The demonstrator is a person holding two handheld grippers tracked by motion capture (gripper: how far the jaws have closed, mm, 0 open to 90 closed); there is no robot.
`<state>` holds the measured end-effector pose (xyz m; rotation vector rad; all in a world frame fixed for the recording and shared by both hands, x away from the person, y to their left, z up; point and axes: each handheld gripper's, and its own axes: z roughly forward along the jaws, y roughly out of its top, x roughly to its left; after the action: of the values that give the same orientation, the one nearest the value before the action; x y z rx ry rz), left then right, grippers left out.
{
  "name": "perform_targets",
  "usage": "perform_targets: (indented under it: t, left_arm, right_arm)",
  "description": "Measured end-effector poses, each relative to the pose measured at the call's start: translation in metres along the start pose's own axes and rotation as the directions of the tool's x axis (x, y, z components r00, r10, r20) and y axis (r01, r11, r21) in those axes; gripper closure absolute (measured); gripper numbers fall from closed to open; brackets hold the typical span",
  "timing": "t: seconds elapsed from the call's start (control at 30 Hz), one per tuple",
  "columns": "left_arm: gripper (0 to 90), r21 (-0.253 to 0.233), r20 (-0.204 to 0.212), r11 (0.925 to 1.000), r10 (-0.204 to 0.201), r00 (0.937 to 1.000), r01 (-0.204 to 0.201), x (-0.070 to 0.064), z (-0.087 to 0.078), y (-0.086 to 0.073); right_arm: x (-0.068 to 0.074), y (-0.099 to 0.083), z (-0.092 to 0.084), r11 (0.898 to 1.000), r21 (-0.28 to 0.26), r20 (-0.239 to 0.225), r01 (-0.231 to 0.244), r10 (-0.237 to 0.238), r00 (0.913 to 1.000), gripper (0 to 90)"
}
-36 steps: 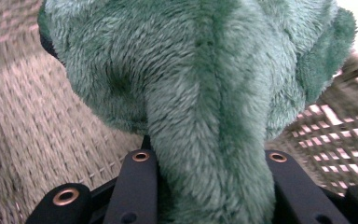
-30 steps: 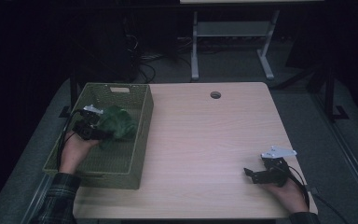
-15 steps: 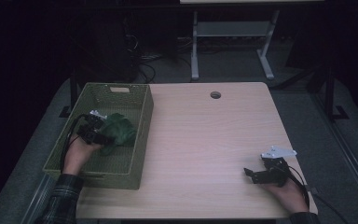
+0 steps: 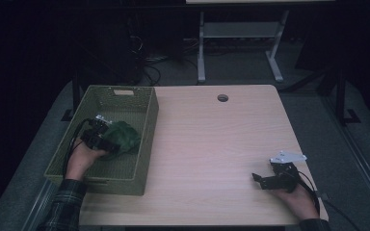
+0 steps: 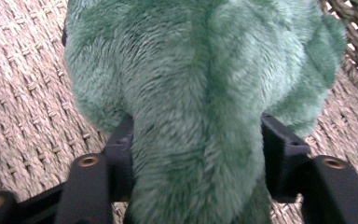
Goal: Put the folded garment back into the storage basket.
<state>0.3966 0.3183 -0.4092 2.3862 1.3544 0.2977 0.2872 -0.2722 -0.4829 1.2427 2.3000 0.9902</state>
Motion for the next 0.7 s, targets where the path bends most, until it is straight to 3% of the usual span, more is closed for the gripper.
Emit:
perform_targets:
  t: [0.23,0.33,0.7]
  left_arm:
    - [18.6,-0.016,-0.031,0.9999,-0.002,0.9995,0.002,0.000,0.001,-0.001]
    - [14.3,-0.025,-0.040,0.9997,0.002,0.9992,-0.003,0.000,0.001,-0.001]
    - [14.0,-0.079,-0.044,0.9969,-0.003,0.9990,0.000,0.002,-0.014,0.001]
  right_arm:
    - [0.000,0.000,0.000,1.000,0.000,0.000,0.000,0.000,1.0000,8.7]
    - [0.000,0.000,0.000,1.000,0.000,0.000,0.000,0.000,1.0000,8.6]
    - [0.000,0.000,0.000,1.000,0.000,0.000,0.000,0.000,1.0000,8.6]
